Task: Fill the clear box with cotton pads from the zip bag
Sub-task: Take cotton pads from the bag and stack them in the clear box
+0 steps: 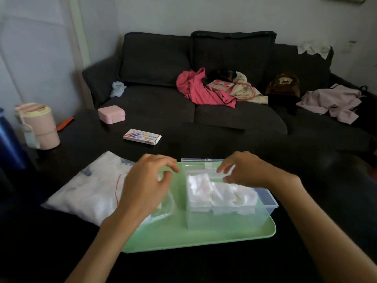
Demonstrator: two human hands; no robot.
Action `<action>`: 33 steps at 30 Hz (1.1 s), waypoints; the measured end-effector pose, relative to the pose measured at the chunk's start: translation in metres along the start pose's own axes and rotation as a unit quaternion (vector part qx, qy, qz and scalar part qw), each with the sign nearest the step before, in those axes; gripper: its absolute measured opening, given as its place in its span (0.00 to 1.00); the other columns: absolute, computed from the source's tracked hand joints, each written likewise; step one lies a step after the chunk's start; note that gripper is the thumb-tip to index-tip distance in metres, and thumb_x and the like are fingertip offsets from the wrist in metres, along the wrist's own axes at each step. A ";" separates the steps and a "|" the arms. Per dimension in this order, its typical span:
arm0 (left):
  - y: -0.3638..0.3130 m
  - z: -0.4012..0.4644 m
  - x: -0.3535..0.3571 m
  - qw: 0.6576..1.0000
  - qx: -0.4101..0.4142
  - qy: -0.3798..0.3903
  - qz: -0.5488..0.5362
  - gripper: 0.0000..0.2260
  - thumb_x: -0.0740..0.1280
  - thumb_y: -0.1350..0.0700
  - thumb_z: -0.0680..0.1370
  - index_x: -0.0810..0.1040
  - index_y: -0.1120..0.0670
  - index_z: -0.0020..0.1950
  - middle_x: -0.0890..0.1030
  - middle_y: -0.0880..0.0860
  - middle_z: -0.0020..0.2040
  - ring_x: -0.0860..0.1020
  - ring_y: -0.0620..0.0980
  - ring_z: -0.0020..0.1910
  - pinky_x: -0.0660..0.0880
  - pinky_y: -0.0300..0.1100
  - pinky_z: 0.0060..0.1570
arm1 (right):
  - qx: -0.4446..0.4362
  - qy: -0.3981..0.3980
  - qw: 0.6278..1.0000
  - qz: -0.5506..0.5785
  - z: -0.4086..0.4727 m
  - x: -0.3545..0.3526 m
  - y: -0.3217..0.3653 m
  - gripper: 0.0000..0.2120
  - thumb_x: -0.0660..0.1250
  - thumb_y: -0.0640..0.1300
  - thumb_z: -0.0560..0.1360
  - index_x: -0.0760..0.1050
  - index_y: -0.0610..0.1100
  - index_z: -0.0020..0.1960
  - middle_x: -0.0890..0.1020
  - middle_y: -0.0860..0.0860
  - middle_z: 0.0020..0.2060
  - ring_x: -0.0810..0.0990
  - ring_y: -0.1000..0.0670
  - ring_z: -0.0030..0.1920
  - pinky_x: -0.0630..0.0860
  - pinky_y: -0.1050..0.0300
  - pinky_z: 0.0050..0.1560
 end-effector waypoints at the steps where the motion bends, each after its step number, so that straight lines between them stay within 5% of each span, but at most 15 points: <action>1: 0.012 -0.001 -0.018 0.998 -0.037 -0.046 0.019 0.09 0.69 0.59 0.72 0.79 0.43 0.45 0.79 0.40 0.49 0.73 0.41 0.54 0.69 0.40 0.46 | -0.027 -0.029 0.999 0.027 0.000 0.001 0.020 0.09 0.71 0.46 0.72 0.80 0.53 0.52 0.81 0.55 0.49 0.79 0.57 0.46 0.77 0.56 0.53; 3: 0.038 -0.006 -0.039 0.989 -0.111 -0.077 0.055 0.12 0.73 0.53 0.69 0.74 0.42 0.48 0.76 0.44 0.47 0.74 0.47 0.52 0.69 0.42 0.44 | -0.070 -0.085 0.992 0.064 -0.004 0.007 0.055 0.09 0.71 0.46 0.72 0.81 0.53 0.51 0.82 0.57 0.46 0.80 0.57 0.44 0.78 0.56 0.51; 8: 0.090 -0.031 -0.055 0.969 -0.239 0.012 0.056 0.14 0.70 0.41 0.70 0.76 0.42 0.53 0.78 0.44 0.52 0.77 0.49 0.51 0.74 0.47 0.55 | -0.111 -0.125 0.982 0.089 0.004 0.042 0.118 0.08 0.69 0.47 0.72 0.82 0.55 0.50 0.81 0.58 0.40 0.77 0.56 0.43 0.71 0.61 0.42; 13: 0.108 -0.036 -0.055 0.969 -0.246 0.029 0.008 0.08 0.66 0.42 0.74 0.80 0.41 0.50 0.83 0.45 0.49 0.80 0.49 0.52 0.74 0.49 0.57 | -0.112 -0.129 0.980 0.099 0.009 0.077 0.124 0.10 0.69 0.46 0.71 0.79 0.58 0.51 0.74 0.59 0.41 0.68 0.58 0.45 0.65 0.61 0.43; 19: 0.112 -0.040 -0.051 0.968 -0.247 0.033 0.025 0.13 0.61 0.32 0.71 0.78 0.37 0.46 0.80 0.36 0.44 0.78 0.39 0.45 0.72 0.41 0.50 | -0.096 -0.203 0.967 0.119 0.007 0.089 0.132 0.13 0.64 0.41 0.74 0.78 0.56 0.54 0.77 0.58 0.45 0.71 0.56 0.53 0.67 0.62 0.48; 21: 0.112 -0.038 -0.051 0.967 -0.250 0.018 0.040 0.12 0.60 0.35 0.73 0.79 0.38 0.46 0.78 0.36 0.42 0.77 0.40 0.44 0.69 0.39 0.46 | -0.094 -0.220 0.964 0.115 0.007 0.090 0.134 0.08 0.66 0.51 0.74 0.78 0.56 0.52 0.76 0.59 0.44 0.71 0.56 0.52 0.66 0.63 0.48; 26: 0.114 -0.032 -0.049 0.964 -0.257 0.011 0.064 0.14 0.59 0.39 0.76 0.81 0.43 0.47 0.77 0.39 0.39 0.76 0.43 0.44 0.65 0.39 0.42 | -0.108 -0.245 0.961 0.071 0.010 0.097 0.154 0.23 0.66 0.71 0.63 0.80 0.54 0.46 0.74 0.59 0.41 0.70 0.54 0.47 0.62 0.59 0.46; 33: 0.116 -0.029 -0.047 0.963 -0.260 0.021 0.064 0.14 0.60 0.39 0.76 0.81 0.44 0.48 0.75 0.38 0.37 0.75 0.44 0.43 0.66 0.39 0.40 | -0.118 -0.232 0.961 0.091 0.020 0.112 0.164 0.14 0.68 0.57 0.71 0.82 0.51 0.52 0.80 0.55 0.47 0.73 0.50 0.52 0.63 0.59 0.50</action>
Point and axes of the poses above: each hand's wrist, its own z-axis towards the middle knuckle, its own x-axis out of the palm, y = z × x, the point moved 4 cm from there along z, towards the middle knuckle
